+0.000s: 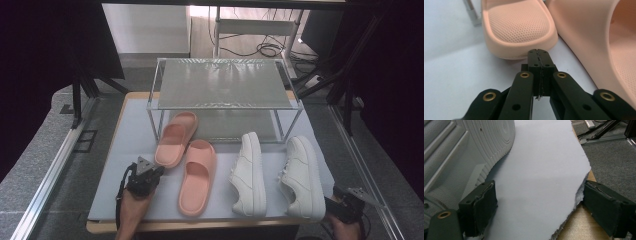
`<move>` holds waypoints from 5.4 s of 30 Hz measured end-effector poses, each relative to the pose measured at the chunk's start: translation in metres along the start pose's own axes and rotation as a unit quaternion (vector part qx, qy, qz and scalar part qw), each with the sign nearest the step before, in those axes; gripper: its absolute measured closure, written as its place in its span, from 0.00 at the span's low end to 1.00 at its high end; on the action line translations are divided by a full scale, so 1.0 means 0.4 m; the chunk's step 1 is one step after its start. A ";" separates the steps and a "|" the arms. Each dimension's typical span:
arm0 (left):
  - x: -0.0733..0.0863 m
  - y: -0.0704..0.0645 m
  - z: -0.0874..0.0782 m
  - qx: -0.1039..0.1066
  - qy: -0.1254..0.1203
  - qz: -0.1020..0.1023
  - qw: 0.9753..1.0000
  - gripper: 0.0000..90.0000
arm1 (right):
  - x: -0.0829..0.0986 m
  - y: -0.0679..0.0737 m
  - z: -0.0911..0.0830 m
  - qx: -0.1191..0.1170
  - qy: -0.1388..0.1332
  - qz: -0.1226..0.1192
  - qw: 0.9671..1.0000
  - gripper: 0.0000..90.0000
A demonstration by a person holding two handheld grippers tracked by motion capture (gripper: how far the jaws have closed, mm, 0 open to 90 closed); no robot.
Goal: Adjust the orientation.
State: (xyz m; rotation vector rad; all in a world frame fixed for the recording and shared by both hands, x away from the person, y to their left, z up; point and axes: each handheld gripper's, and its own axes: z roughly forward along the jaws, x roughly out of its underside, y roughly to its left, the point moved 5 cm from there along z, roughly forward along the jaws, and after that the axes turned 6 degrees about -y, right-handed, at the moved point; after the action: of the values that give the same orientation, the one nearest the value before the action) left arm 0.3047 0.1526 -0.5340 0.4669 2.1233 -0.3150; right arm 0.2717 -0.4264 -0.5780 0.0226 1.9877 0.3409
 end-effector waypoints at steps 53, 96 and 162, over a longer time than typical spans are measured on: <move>-0.152 0.025 0.278 -0.006 0.016 0.010 1.000 1.00 | 0.000 -0.001 0.000 0.000 0.000 -0.001 1.000 0.14; -0.066 -0.136 0.008 0.073 -0.041 0.014 0.996 0.65 | 0.000 0.000 0.000 0.000 -0.002 0.000 1.000 0.14; -0.259 -0.108 0.256 0.007 -0.066 -0.057 0.996 0.87 | 0.001 -0.001 0.000 -0.001 -0.002 -0.002 1.000 0.14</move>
State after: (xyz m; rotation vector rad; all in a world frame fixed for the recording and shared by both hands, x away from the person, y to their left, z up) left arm 0.4142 0.0522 -0.5022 0.3245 2.0229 -0.4161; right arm 0.2716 -0.4267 -0.5783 0.0187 1.9841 0.3401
